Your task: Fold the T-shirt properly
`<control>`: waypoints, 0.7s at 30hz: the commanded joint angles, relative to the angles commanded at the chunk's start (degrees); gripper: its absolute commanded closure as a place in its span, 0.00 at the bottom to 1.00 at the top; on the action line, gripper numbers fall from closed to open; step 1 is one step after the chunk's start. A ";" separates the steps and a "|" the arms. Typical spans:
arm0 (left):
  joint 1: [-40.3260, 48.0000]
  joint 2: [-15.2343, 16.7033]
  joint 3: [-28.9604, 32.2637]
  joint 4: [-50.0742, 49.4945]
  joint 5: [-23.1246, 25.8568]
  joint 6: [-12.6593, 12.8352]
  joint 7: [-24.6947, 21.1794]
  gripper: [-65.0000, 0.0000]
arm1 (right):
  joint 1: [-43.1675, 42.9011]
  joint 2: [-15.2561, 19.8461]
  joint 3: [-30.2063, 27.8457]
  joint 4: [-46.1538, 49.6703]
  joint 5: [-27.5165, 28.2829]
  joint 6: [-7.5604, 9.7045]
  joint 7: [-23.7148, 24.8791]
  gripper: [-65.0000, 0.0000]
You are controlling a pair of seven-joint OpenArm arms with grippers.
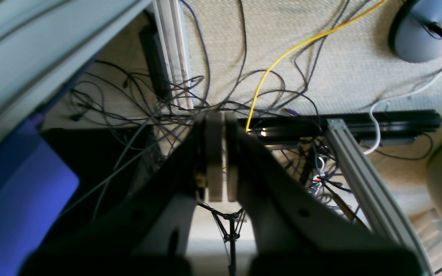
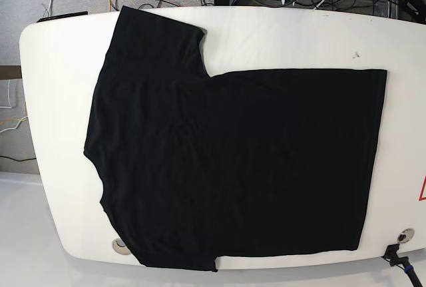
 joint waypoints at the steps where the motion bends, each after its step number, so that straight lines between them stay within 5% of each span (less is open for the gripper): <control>1: 0.13 -0.01 0.01 -0.04 0.09 0.04 0.00 0.99 | 0.09 0.05 0.08 -0.04 -0.08 0.06 0.10 0.96; 21: 0.13 -0.16 -0.03 -0.67 0.41 0.03 -0.31 0.98 | -0.22 0.45 -1.90 0.60 -0.22 0.19 -0.52 0.96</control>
